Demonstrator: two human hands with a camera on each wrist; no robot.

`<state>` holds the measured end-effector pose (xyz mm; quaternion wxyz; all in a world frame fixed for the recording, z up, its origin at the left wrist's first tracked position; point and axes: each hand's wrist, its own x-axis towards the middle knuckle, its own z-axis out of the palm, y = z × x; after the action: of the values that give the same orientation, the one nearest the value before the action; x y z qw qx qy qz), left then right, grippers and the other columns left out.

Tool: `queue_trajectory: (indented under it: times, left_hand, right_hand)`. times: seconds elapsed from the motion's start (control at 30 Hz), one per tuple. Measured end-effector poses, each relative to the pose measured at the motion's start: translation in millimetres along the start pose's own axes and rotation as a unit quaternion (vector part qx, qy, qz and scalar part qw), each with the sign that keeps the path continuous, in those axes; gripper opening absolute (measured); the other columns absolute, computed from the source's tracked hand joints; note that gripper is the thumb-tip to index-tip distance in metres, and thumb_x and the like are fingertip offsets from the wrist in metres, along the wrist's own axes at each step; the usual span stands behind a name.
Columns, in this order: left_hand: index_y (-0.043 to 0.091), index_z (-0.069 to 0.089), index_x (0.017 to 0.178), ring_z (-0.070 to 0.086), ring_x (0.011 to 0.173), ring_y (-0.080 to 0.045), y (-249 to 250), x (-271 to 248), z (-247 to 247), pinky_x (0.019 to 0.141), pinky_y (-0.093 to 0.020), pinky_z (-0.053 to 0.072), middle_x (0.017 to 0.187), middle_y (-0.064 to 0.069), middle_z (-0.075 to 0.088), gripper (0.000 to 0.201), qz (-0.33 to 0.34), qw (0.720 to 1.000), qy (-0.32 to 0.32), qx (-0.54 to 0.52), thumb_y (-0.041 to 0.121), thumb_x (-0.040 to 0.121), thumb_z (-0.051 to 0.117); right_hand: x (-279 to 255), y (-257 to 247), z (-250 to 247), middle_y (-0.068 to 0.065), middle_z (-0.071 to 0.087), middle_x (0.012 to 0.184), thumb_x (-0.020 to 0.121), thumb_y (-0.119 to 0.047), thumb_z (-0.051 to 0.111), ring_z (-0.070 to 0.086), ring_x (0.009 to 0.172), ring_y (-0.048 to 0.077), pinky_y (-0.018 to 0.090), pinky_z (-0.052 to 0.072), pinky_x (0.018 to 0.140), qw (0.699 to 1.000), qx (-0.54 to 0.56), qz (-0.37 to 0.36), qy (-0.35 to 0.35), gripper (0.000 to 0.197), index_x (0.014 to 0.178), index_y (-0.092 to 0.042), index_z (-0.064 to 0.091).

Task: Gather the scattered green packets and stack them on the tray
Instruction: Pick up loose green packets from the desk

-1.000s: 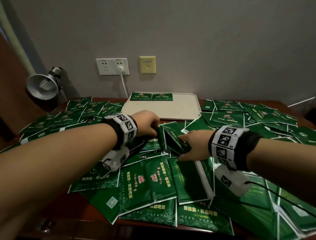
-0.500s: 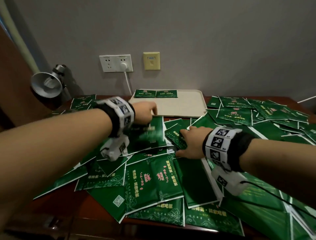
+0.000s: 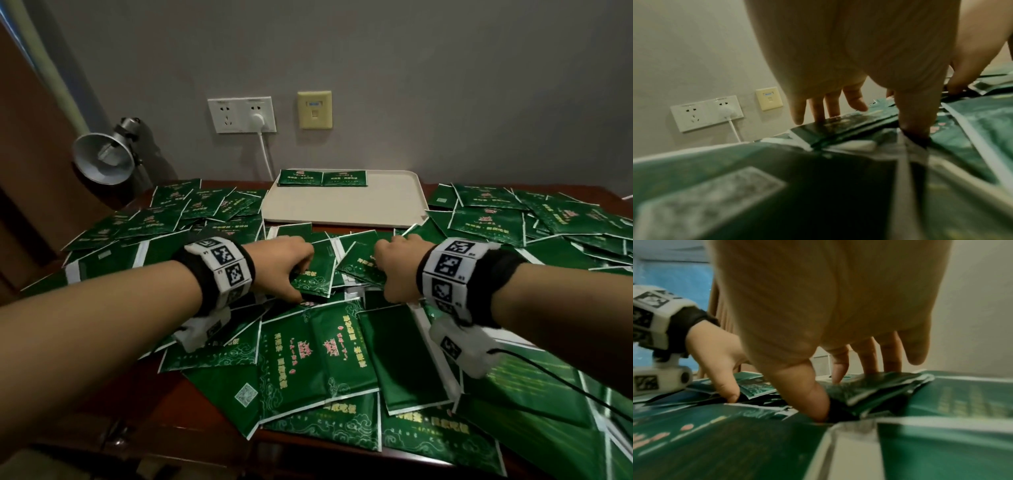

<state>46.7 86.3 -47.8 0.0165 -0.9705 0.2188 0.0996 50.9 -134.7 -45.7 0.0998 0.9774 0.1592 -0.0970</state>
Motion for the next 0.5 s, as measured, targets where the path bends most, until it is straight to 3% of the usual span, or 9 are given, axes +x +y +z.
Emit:
queue_trajectory:
  times: [0.07, 0.13, 0.3, 0.5]
  left_hand:
    - [0.022, 0.046, 0.088, 0.047, 0.085, -0.015, 2.5, 1.7, 1.1, 0.07, -0.027, 0.043, 0.097, 0.003, 0.048, 0.039, 0.017, 1.0, 0.019, -0.004, 0.039, 0.072, 0.077]
    - [0.022, 0.047, 0.091, 0.048, 0.086, -0.015, 2.3, 2.6, 2.2, 0.074, -0.029, 0.046, 0.098, 0.004, 0.049, 0.042, 0.023, 0.999, 0.028, -0.014, 0.042, 0.071, 0.078]
    - [0.021, 0.05, 0.095, 0.051, 0.086, -0.017, -4.2, 2.6, -2.0, 0.074, -0.033, 0.049, 0.098, 0.003, 0.052, 0.046, 0.007, 0.994, 0.058, -0.094, 0.039, 0.068, 0.083]
    - [0.022, 0.05, 0.103, 0.052, 0.091, -0.016, -6.1, 4.9, -13.6, 0.077, -0.03, 0.047, 0.104, 0.005, 0.053, 0.048, -0.002, 0.993, 0.067, -0.1, 0.039, 0.07, 0.082]
  right_hand:
    - [3.0, 0.8, 0.0, 0.008, 0.055, 0.107, 0.08, -0.045, 0.065, 0.051, 0.095, 0.028, 0.033, 0.046, 0.079, 1.0, 0.014, 0.002, 0.011, 0.042, 0.105, -0.016, 0.048]
    - [5.1, 3.0, 0.3, 0.008, 0.058, 0.105, 0.08, -0.044, 0.066, 0.048, 0.087, 0.026, 0.032, 0.047, 0.075, 1.0, 0.021, -0.004, 0.023, 0.036, 0.099, -0.017, 0.051]
    - [5.9, 12.7, -7.7, 0.006, 0.057, 0.106, 0.078, -0.038, 0.067, 0.05, 0.099, 0.026, 0.036, 0.05, 0.083, 0.999, 0.009, -0.025, 0.032, 0.036, 0.106, -0.02, 0.054]
    - [6.8, 26.7, -15.9, -0.001, 0.056, 0.105, 0.076, -0.041, 0.068, 0.043, 0.106, 0.023, 0.04, 0.049, 0.086, 0.998, -0.005, -0.033, 0.049, 0.038, 0.105, -0.025, 0.049]
